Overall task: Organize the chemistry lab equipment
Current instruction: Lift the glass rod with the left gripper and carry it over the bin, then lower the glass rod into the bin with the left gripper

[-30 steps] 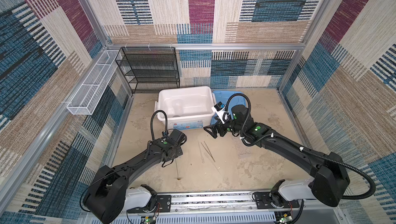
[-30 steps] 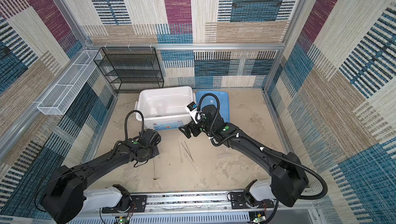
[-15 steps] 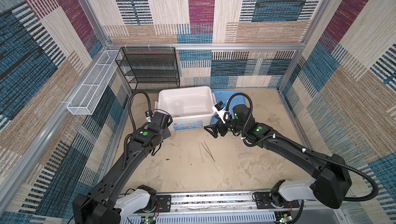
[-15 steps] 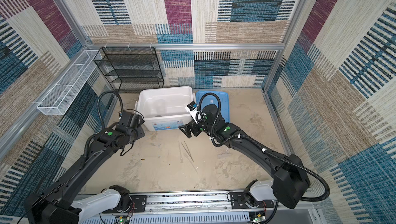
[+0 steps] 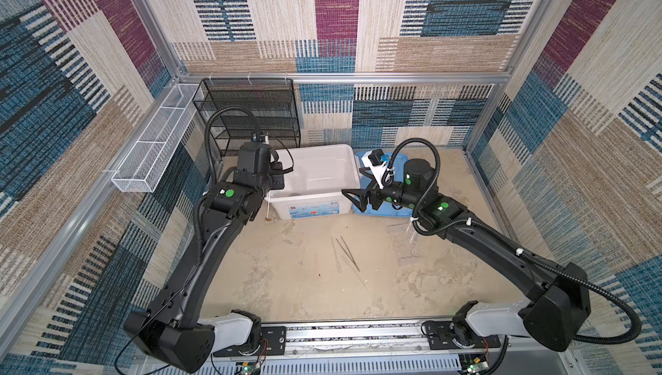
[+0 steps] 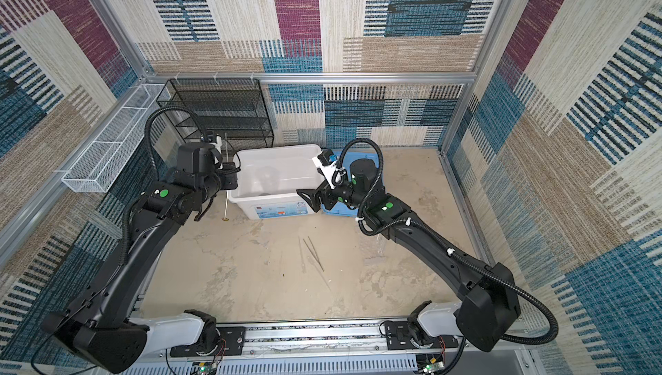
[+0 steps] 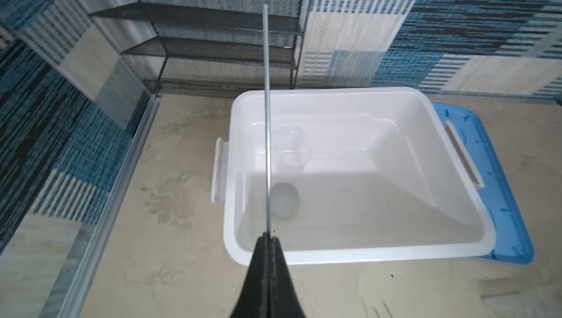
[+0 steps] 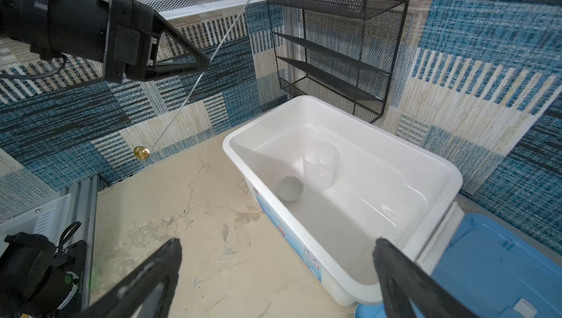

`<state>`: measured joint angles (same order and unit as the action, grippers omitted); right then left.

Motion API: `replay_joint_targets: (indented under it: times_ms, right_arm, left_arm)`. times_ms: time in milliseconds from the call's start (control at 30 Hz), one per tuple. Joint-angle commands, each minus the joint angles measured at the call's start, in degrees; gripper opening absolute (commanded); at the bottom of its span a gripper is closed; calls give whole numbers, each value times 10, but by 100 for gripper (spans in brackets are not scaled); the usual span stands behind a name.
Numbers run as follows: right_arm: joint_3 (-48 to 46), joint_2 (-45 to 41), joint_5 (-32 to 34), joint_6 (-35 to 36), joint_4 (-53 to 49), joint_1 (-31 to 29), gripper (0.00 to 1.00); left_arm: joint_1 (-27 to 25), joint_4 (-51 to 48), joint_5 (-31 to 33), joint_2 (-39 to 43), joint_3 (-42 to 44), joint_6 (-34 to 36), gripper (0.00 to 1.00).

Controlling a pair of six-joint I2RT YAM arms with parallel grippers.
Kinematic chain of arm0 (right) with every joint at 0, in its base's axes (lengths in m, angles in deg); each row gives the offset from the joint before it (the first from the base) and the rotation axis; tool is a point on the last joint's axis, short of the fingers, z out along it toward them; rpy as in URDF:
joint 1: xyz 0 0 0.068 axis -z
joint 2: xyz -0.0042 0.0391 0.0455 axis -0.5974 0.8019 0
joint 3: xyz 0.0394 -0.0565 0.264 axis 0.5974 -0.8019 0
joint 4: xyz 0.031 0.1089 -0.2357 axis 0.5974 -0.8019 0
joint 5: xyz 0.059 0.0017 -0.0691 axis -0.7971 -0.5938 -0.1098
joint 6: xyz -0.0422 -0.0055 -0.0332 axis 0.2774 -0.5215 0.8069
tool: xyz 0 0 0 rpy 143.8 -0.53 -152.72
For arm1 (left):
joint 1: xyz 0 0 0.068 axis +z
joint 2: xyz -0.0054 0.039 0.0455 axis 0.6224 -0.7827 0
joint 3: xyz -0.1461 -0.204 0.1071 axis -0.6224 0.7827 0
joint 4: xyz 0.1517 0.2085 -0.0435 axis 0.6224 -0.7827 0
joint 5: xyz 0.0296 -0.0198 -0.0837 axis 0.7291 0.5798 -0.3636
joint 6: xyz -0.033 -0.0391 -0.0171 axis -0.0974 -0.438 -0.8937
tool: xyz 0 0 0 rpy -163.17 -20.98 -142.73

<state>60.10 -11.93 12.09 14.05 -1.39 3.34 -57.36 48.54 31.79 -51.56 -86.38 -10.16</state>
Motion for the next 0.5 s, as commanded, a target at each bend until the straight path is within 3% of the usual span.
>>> replay_joint_targets:
  times_ms: [0, 67, 233, 333, 467]
  right_arm:
    - [15, 10, -50, -17, 30, 24, 100]
    - [23, 15, -59, -20, 33, 37, 100]
    - [40, 32, -94, -31, 29, 70, 100]
    - [46, 39, -105, -32, 32, 84, 100]
    - [58, 55, -115, -38, 30, 98, 100]
  left_arm:
    - [1, 73, -88, -30, -21, 119, 0]
    - [1, 86, -145, -62, -42, 168, 0]
    - [3, 59, -196, -140, -120, 236, 0]
    - [5, 18, -264, -188, -168, 300, 0]
    - [5, 13, -311, -227, -175, 375, 0]
